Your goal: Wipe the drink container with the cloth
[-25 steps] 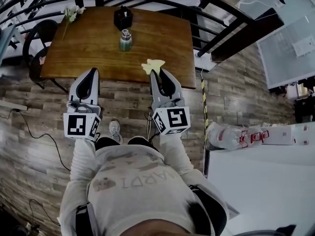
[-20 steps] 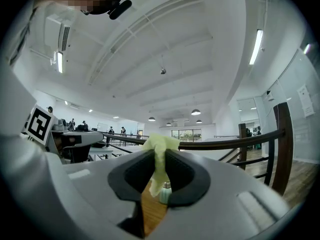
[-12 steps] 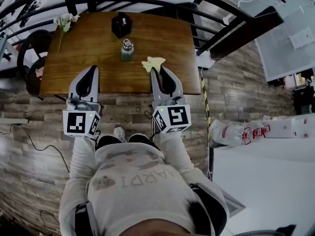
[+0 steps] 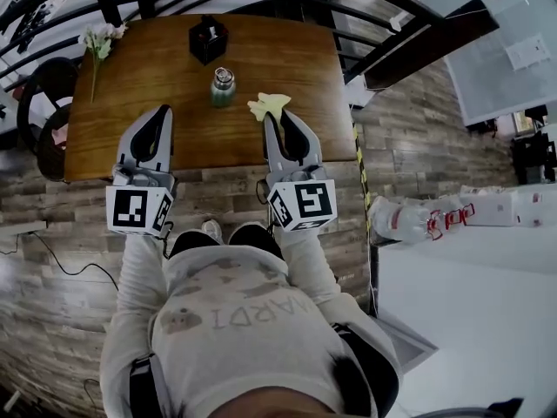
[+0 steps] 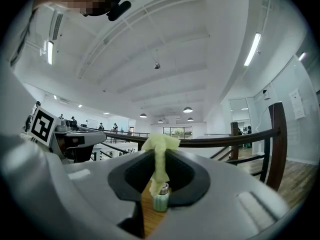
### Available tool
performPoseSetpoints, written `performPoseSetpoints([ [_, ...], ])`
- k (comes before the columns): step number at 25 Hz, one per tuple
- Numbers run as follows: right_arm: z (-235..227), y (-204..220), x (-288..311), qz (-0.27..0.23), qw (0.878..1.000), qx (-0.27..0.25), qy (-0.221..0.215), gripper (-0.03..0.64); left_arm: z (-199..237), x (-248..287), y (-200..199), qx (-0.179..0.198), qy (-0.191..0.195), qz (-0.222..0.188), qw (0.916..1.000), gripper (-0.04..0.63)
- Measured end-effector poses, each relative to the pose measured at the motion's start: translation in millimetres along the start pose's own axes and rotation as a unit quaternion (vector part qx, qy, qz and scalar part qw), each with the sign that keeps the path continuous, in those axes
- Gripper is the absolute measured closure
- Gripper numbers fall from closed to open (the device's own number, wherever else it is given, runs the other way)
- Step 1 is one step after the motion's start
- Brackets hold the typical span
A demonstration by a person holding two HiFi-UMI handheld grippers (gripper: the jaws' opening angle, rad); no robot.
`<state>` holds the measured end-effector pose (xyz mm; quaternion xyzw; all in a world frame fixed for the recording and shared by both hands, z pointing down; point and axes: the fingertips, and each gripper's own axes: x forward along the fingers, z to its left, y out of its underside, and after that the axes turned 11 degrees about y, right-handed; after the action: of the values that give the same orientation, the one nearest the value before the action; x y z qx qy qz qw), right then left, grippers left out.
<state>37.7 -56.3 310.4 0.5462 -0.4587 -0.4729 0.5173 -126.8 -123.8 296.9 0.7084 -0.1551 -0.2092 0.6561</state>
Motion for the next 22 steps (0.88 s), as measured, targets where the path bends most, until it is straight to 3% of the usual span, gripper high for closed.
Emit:
performPoseSetpoints([
  [10, -19, 20, 19, 0.027, 1.000, -0.009, 0.007, 0.541, 6, 40, 31, 0.008, 0.026, 0.031, 0.9991, 0.589],
  [22, -40, 54, 71, 0.066, 0.997, -0.019, -0.044, 0.541, 15, 104, 92, -0.002, 0.035, 0.105, 0.9939, 0.589],
])
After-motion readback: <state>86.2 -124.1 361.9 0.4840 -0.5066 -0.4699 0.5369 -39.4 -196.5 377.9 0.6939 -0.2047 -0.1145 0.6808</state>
